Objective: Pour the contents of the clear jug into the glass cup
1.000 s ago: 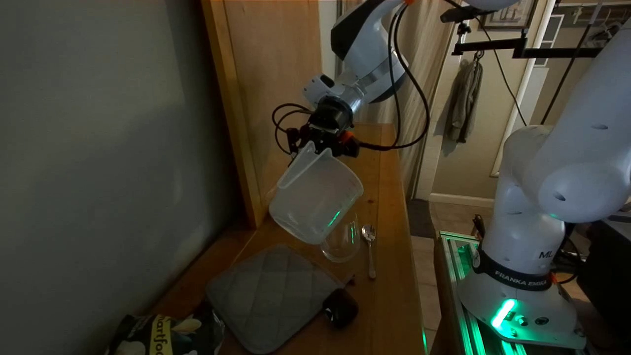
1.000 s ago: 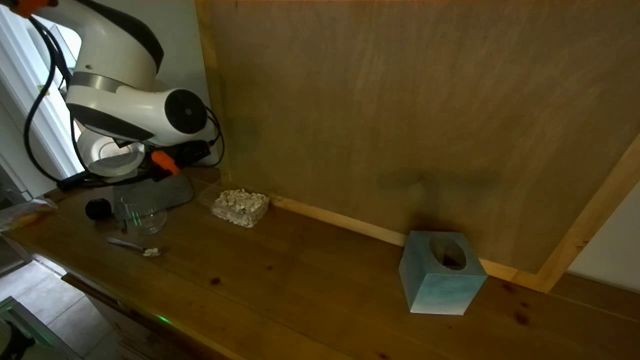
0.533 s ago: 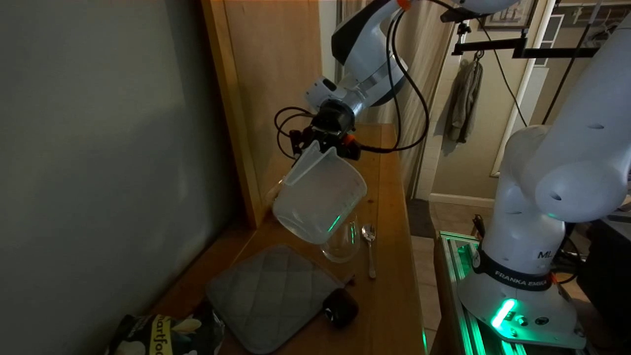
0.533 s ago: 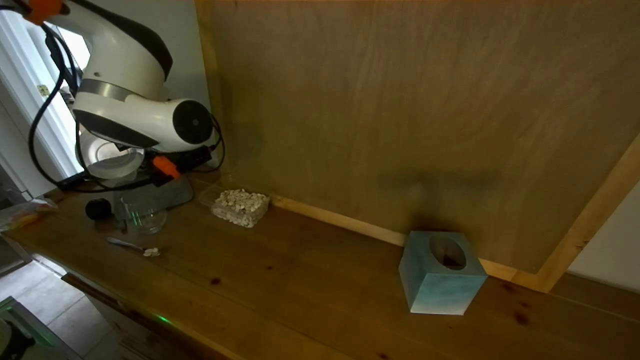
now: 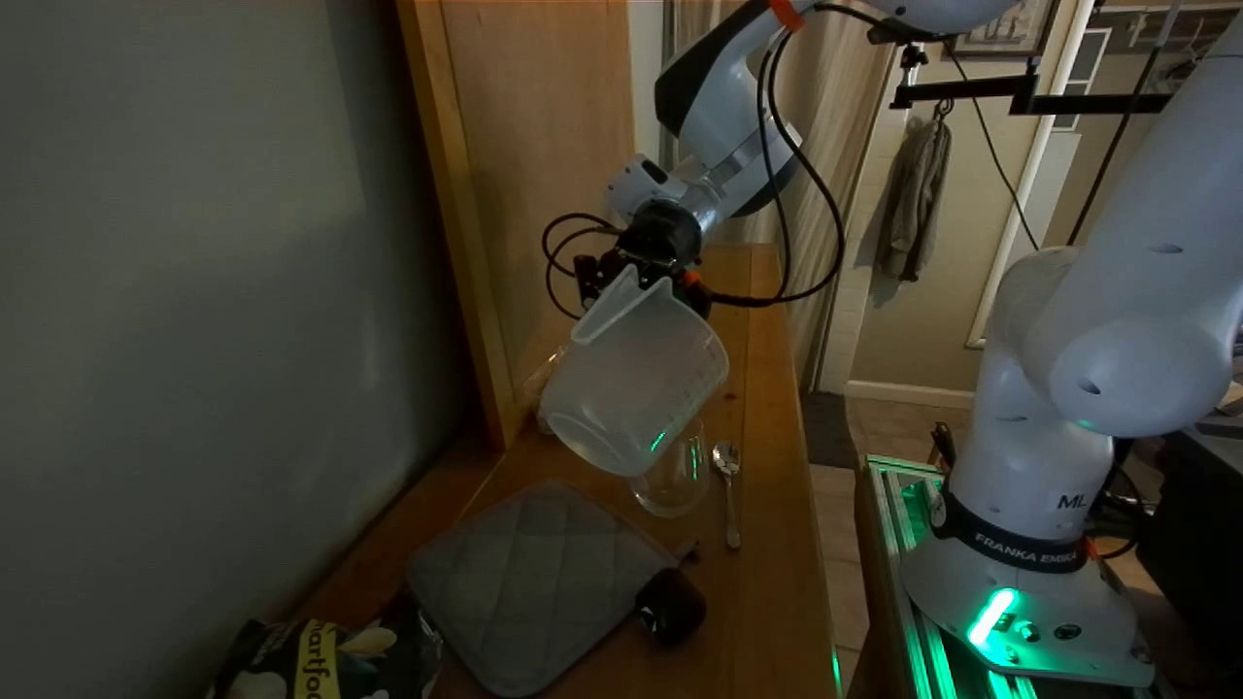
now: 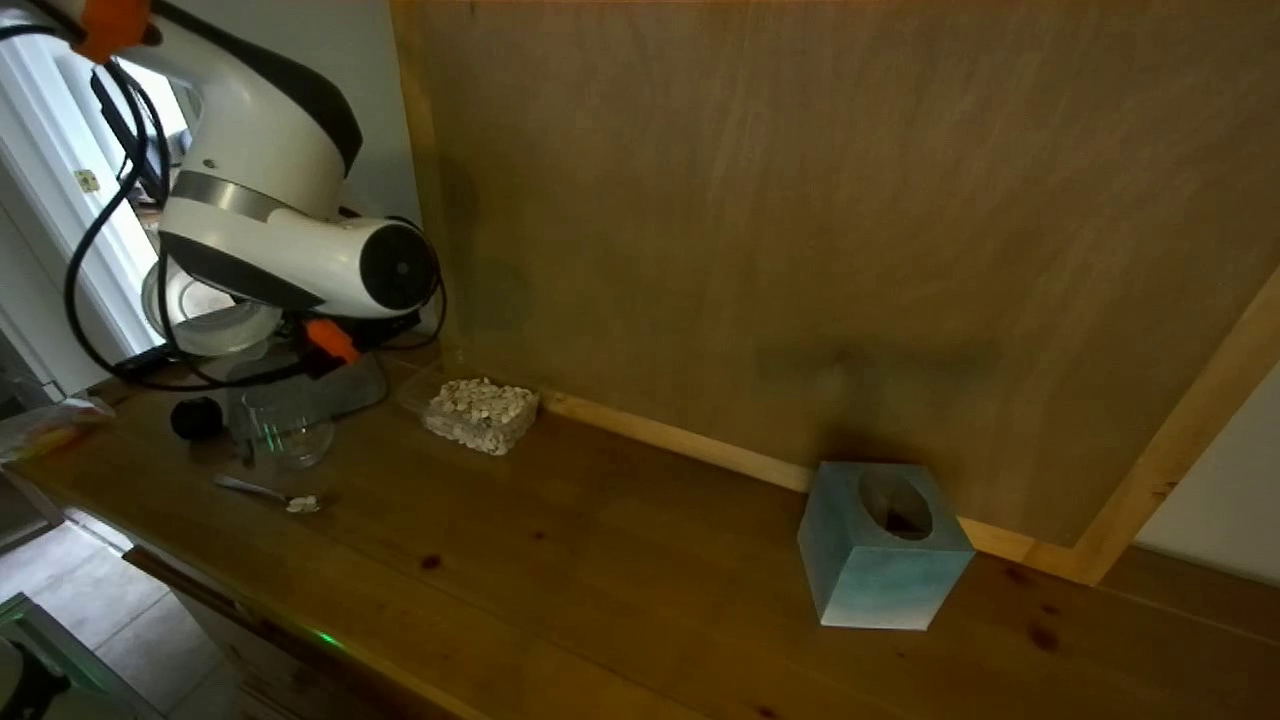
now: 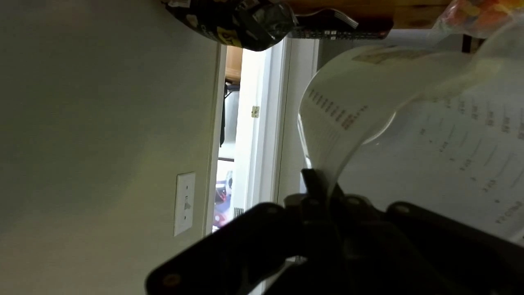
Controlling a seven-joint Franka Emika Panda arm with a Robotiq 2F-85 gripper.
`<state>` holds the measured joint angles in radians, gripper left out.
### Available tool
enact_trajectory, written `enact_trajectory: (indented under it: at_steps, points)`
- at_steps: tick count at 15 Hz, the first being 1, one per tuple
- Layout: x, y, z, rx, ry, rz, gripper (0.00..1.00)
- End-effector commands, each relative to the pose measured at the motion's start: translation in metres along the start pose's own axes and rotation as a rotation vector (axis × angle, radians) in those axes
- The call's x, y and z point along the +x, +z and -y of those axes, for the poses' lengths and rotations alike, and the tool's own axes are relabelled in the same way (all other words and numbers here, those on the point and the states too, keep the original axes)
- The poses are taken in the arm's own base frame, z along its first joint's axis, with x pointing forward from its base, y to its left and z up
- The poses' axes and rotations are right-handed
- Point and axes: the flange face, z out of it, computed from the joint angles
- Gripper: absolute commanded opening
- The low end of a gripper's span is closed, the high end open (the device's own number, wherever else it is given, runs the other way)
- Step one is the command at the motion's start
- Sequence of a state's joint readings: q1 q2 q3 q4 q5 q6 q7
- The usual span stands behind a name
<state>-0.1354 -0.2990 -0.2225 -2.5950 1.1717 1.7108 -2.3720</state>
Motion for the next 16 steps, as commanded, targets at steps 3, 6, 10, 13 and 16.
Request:
enact_trajectory:
  at_steps: [3, 6, 10, 13, 16]
  points:
    - [-0.0015, -0.0044, -0.0057, -0.019, -0.026, -0.078, 0.01]
    - [-0.0032, -0.0052, -0.0075, -0.019, -0.029, -0.095, 0.01]
    - [-0.0056, -0.0076, -0.0084, -0.024, -0.034, -0.119, 0.01]
    - [-0.0079, -0.0098, -0.0085, -0.022, -0.035, -0.129, 0.01]
    - [-0.0093, -0.0131, -0.0094, -0.021, -0.035, -0.142, 0.01]
